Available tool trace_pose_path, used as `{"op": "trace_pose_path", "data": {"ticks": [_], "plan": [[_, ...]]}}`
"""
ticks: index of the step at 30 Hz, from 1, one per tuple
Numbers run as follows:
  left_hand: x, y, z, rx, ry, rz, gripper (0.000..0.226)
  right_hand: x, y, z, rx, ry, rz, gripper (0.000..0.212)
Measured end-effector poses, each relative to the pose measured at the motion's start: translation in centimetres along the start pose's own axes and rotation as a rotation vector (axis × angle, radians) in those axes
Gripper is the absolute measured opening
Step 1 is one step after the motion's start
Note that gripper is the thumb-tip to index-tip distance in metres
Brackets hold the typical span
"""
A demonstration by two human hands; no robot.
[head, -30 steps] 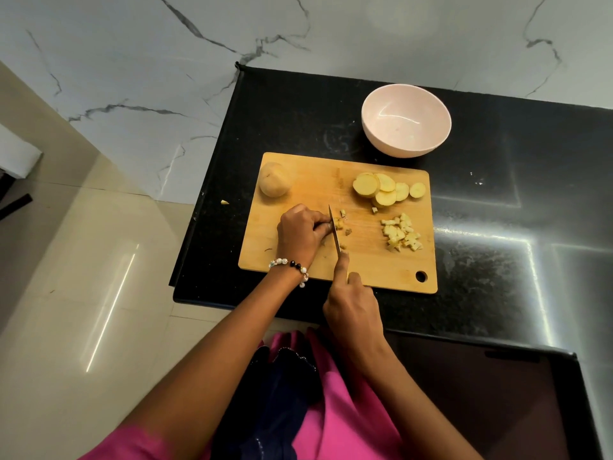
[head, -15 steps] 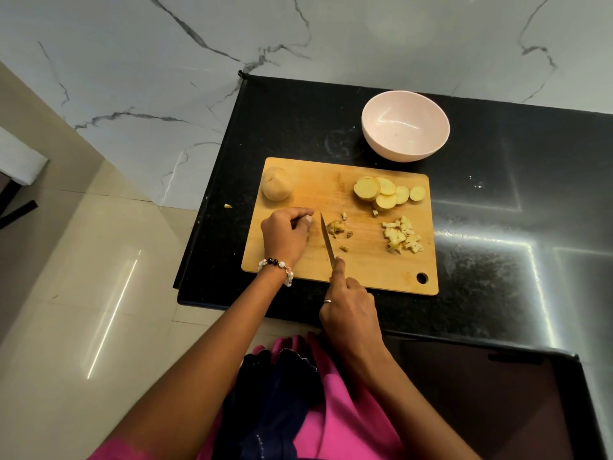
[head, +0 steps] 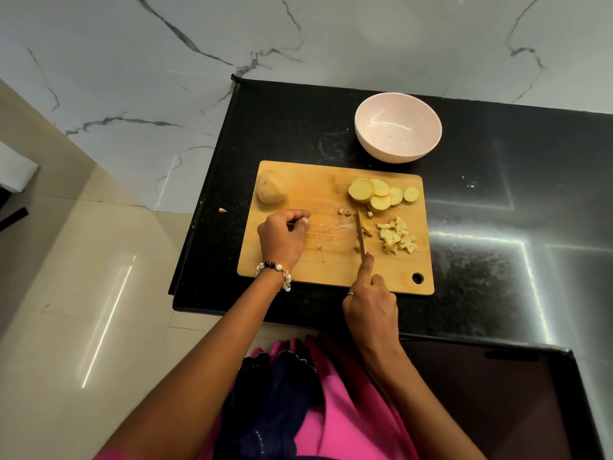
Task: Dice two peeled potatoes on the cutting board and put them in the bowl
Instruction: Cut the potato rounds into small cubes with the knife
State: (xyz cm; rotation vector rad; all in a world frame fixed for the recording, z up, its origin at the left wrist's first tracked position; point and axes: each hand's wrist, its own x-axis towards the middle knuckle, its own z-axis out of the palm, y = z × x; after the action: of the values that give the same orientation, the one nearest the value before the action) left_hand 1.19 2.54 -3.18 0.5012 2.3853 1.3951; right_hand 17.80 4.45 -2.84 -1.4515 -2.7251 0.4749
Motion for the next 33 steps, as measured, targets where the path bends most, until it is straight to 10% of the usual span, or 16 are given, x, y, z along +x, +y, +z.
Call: {"op": "trace_pose_path", "data": {"ticks": [33], "plan": [[0.4, 1.6, 1.8, 0.04, -0.088, 0.022, 0.016, -0.5, 3.3, -1.1, 0.298, 0.149, -0.008, 0.05]]}}
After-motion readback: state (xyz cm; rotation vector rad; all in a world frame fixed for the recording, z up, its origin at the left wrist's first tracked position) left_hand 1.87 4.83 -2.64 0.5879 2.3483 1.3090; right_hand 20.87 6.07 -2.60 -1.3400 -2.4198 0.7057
